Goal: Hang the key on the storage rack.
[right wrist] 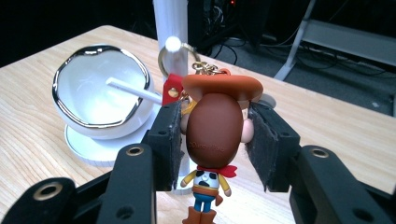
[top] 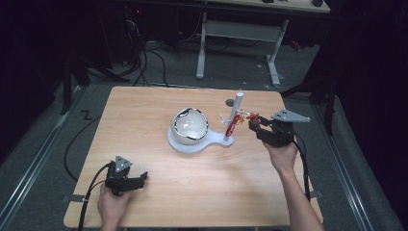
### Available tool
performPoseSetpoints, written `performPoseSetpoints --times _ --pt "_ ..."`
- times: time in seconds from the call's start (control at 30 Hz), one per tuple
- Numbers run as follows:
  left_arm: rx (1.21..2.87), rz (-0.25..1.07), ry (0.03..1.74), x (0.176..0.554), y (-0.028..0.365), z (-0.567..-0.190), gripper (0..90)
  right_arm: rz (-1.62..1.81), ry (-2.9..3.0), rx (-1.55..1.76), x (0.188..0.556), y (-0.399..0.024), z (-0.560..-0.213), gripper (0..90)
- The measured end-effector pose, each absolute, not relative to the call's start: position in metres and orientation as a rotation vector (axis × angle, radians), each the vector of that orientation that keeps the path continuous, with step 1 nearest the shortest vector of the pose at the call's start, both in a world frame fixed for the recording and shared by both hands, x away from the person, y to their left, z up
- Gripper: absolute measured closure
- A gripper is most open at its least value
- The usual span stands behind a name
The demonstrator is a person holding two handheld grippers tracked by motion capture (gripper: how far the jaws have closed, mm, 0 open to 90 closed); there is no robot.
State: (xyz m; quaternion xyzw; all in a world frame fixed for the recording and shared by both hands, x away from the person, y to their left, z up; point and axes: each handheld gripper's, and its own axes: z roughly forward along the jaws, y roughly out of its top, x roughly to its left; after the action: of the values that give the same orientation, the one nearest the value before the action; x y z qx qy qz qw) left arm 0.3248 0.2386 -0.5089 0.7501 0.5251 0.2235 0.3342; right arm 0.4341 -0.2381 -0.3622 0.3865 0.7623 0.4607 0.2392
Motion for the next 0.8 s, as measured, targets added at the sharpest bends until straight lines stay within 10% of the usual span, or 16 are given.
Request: performPoseSetpoints --times 0.8 --pt "1.955 0.581 1.373 0.325 0.239 -0.509 16.7 1.238 2.159 1.108 0.447 -0.214 -0.400 56.5"
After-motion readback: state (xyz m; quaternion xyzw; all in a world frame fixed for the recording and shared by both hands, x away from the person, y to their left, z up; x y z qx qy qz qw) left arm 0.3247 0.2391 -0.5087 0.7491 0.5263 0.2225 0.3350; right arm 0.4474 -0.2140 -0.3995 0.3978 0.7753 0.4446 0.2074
